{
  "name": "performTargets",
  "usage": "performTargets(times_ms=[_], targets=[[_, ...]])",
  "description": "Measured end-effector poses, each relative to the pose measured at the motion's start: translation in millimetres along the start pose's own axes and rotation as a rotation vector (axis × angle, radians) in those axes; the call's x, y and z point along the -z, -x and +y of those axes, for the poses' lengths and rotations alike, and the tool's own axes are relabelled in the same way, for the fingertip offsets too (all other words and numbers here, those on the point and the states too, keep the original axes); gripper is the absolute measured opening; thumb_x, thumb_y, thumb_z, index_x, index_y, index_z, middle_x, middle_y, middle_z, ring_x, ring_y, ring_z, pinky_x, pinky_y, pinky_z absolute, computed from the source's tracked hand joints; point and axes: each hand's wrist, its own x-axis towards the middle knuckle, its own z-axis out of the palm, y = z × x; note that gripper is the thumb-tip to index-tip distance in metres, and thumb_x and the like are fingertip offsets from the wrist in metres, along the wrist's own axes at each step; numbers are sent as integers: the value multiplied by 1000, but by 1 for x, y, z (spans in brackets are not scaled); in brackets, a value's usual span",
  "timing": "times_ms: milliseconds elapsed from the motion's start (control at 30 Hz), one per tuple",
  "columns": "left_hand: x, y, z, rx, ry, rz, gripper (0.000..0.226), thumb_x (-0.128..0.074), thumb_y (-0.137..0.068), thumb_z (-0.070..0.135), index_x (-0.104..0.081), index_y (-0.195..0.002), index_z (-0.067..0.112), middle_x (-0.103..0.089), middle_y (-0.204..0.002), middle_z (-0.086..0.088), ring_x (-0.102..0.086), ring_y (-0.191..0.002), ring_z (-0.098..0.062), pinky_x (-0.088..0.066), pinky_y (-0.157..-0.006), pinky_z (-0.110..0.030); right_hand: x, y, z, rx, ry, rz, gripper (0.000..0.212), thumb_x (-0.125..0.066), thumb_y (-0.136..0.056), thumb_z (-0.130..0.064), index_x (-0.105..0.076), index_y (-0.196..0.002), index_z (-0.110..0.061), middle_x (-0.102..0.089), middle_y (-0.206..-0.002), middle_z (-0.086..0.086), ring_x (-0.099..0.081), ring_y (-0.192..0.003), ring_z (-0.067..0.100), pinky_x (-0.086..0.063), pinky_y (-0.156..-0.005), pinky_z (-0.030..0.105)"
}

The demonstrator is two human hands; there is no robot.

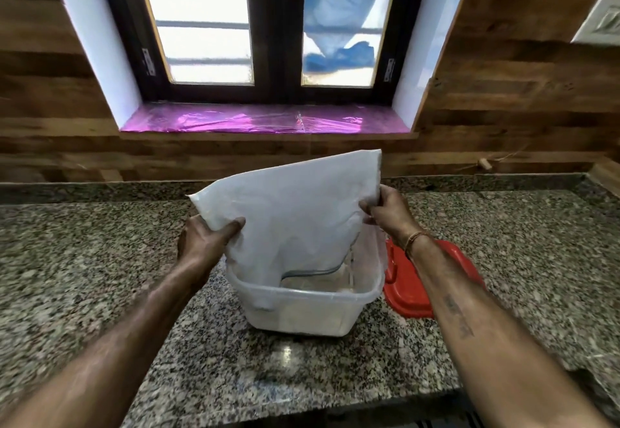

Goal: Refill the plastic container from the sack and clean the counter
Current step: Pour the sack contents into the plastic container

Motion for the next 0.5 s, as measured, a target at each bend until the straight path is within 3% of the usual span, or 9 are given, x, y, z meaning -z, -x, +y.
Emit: performTargets(times_ms=[100, 167, 233, 267, 367, 433, 500], targets=[[-2, 9, 10, -59, -48, 128, 53, -82, -64, 67, -77, -89, 20, -79, -81, 4, -77, -76, -22, -62, -74, -55, 4, -3, -14, 24, -142, -3, 16, -64, -97, -11, -65, -106, -24, -70, -103, 3, -67, -89, 19, -62, -65, 39], [-3, 13, 20, -83, -16, 214, 53, -82, -64, 65, -77, -87, 17, -79, -80, 4, -77, -74, -21, -63, -72, -53, 8, 1, -15, -2, -260, -158, 27, -69, -95, -16, -61, -119, -25, -72, -105, -1, -69, -89, 13, -61, -63, 30], [-4, 14, 24, -87, 22, 274, 46, -85, -67, 58, -76, -85, 16, -79, -81, 3, -77, -75, -21, -63, -73, -52, 7, 6, -11, 32, -94, -289, 35, -74, -90, -7, -61, -119, -20, -73, -96, -3, -68, -79, 11, -57, -58, 22], [-5, 15, 26, -96, 55, 278, 39, -86, -70, 52, -76, -84, 17, -79, -83, 2, -77, -77, -22, -63, -75, -52, 6, 7, -7, 54, -48, -273, 32, -73, -88, 2, -63, -113, -15, -71, -88, -2, -65, -71, 10, -53, -53, 19], [-7, 15, 29, -117, 184, 144, 18, -84, -81, 29, -74, -89, 16, -79, -89, 0, -77, -89, -26, -64, -69, -41, 11, 5, -10, 105, -192, -120, 31, -66, -87, 14, -66, -99, -14, -75, -78, -7, -69, -63, 3, -53, -53, 19], [-9, 23, 28, -104, 125, -43, 18, -83, -82, 16, -72, -95, 17, -80, -87, 7, -77, -87, -14, -60, -62, -25, 21, 2, -17, 125, -320, -73, 30, -67, -88, 10, -66, -97, -19, -77, -74, -10, -71, -65, 0, -55, -54, 17], [-12, 27, 19, -61, 85, -125, 26, -84, -78, 9, -72, -101, 14, -80, -92, 7, -77, -89, -12, -62, -73, -28, 29, -1, -19, 134, -406, -77, 26, -69, -89, 5, -67, -98, -19, -78, -78, -11, -72, -69, 2, -58, -57, 19]])
